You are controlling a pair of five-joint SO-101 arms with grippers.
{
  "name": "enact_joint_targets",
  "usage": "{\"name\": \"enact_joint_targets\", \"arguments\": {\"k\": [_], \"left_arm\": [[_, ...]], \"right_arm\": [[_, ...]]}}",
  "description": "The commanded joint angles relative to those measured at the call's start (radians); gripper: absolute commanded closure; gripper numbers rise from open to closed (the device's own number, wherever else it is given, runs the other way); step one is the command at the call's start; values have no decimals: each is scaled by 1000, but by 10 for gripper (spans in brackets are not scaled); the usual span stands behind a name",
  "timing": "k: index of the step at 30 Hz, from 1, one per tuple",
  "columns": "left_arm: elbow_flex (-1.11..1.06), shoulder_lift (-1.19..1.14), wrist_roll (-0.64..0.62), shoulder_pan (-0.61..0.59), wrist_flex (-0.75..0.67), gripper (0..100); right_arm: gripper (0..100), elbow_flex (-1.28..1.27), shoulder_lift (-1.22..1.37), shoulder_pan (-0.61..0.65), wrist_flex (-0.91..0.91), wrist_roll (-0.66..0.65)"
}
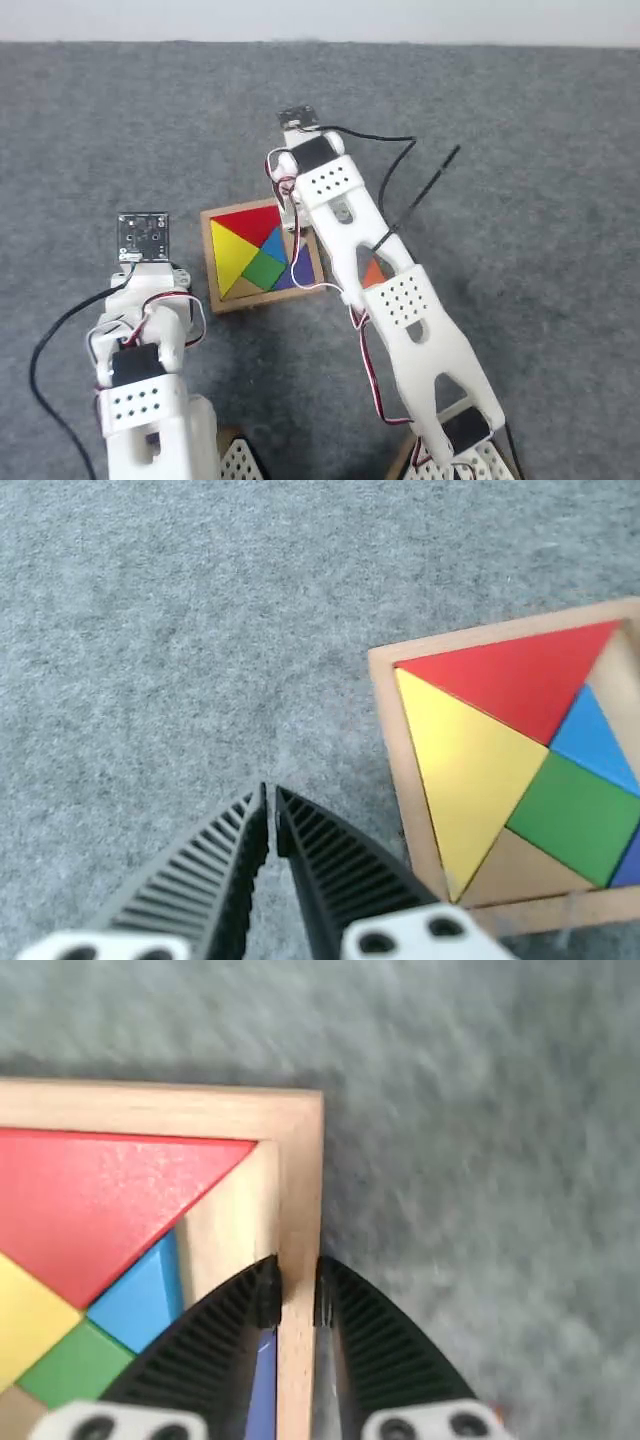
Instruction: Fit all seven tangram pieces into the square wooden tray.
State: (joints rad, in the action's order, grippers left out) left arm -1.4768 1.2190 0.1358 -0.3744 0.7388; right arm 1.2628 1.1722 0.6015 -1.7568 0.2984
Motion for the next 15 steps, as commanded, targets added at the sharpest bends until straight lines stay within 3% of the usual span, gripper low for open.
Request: {"name": "enact_joint_targets", "arguments": {"k": [1,6,12,15], "left_arm": [[8,18,8,-5,-25,988],[8,18,8,-5,-23,988],[8,18,8,-5,-23,988],[8,18,8,-5,-23,988]], "right_arm": [[993,-218,-239,-16,-44,52],[993,-459,-346,48,-16,66],[991,-473,-314,62,16,98],[931,-473,-308,68,12,153]]}}
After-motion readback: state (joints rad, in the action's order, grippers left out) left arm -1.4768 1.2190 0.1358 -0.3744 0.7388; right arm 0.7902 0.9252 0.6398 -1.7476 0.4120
